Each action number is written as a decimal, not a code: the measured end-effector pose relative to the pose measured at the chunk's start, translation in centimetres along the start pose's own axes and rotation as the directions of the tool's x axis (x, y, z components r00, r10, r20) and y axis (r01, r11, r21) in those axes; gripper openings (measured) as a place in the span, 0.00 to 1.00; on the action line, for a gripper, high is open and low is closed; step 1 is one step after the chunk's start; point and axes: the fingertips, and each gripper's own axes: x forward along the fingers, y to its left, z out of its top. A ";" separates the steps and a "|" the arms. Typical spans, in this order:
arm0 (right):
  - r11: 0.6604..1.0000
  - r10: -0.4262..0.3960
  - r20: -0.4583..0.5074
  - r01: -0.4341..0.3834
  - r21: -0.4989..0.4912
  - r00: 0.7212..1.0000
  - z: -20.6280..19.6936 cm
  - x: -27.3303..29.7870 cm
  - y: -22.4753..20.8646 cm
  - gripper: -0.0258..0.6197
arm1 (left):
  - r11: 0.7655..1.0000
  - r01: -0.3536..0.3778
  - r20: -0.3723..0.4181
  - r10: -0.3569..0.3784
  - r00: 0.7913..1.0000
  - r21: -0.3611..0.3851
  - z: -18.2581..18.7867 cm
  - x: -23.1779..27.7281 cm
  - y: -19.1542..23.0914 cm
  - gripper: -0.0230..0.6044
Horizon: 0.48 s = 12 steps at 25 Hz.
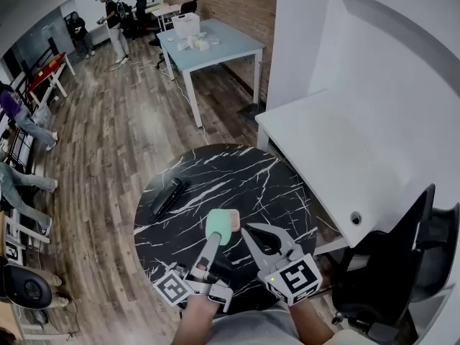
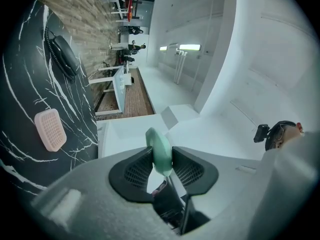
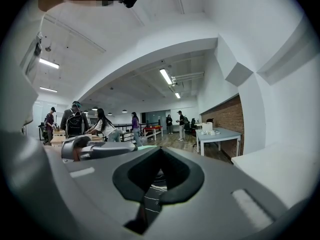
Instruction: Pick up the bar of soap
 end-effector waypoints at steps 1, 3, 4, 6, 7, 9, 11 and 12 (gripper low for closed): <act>1.000 0.000 -0.002 0.000 0.002 1.000 -0.1 -0.1 0.0 0.04 | 1.000 0.001 0.000 -0.001 1.000 -0.001 -0.1 0.0 0.0 0.23; 1.000 -0.002 -0.006 0.002 0.004 1.000 -0.3 -0.2 0.1 0.04 | 1.000 0.002 0.000 -0.002 1.000 -0.007 -0.2 -0.1 0.0 0.23; 1.000 -0.004 -0.008 0.004 0.006 1.000 -0.4 -0.3 0.1 0.04 | 1.000 0.003 -0.001 -0.003 1.000 -0.010 -0.3 -0.1 0.0 0.23; 1.000 -0.006 -0.009 0.006 0.012 1.000 -0.6 -0.4 0.0 0.04 | 1.000 0.004 -0.003 -0.004 1.000 -0.015 -0.5 -0.2 0.1 0.23; 1.000 -0.007 -0.009 0.007 0.014 1.000 -0.7 -0.5 0.0 0.04 | 1.000 0.004 -0.005 -0.004 1.000 -0.016 -0.7 -0.2 0.1 0.23; 1.000 -0.008 -0.011 0.009 0.018 1.000 -0.8 -0.6 -0.1 0.04 | 1.000 0.003 -0.007 -0.004 1.000 -0.020 -0.9 -0.1 0.1 0.23; 1.000 -0.010 -0.012 0.010 0.019 1.000 -0.8 -0.6 -0.2 0.04 | 1.000 0.004 -0.009 -0.005 1.000 -0.021 -1.0 0.0 0.1 0.23; 1.000 -0.011 -0.011 0.012 0.020 1.000 -0.8 -0.6 -0.2 0.04 | 1.000 0.006 -0.009 -0.006 1.000 -0.021 -1.0 0.1 0.0 0.23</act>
